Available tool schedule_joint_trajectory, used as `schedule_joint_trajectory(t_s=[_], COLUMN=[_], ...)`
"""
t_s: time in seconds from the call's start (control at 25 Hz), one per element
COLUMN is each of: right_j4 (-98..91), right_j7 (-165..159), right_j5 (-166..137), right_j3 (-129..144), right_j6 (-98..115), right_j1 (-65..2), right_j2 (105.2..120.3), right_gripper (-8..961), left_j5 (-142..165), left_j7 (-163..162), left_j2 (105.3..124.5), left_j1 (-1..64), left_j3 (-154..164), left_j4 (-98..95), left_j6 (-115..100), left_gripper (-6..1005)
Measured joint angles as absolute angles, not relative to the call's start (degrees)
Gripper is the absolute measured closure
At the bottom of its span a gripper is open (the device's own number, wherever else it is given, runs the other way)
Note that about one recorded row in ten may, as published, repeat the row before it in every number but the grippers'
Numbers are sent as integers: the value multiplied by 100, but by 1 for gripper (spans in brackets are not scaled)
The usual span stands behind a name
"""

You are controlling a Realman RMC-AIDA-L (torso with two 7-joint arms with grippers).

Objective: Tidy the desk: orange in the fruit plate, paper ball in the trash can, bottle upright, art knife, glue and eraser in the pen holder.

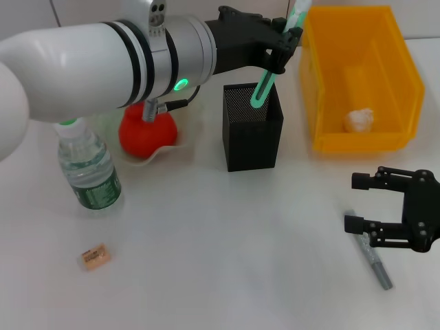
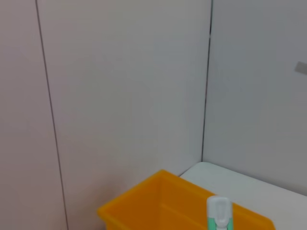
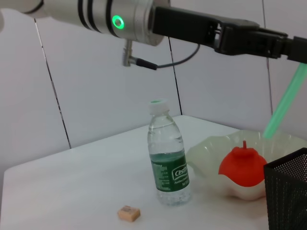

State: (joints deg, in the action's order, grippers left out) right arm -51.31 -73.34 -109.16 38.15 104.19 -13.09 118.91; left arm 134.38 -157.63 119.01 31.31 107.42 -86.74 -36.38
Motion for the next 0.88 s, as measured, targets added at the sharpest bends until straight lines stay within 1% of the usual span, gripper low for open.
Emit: schedule_joint_trajectory(t_s=[0.88], right_j4=[-4979], right_j7=[-7285], right_j5=[-10925], right_j3=[3814], right_j6=[10275], right_j1=[-1401], right_j2=[11891], right_gripper=[196], left_j5=[13079], left_j7=[-15755], left_j2=[11918], left_j1=[3611], left_j3=[11125], left_j4=[-6901], left_j6=[-1784], left_gripper=[705])
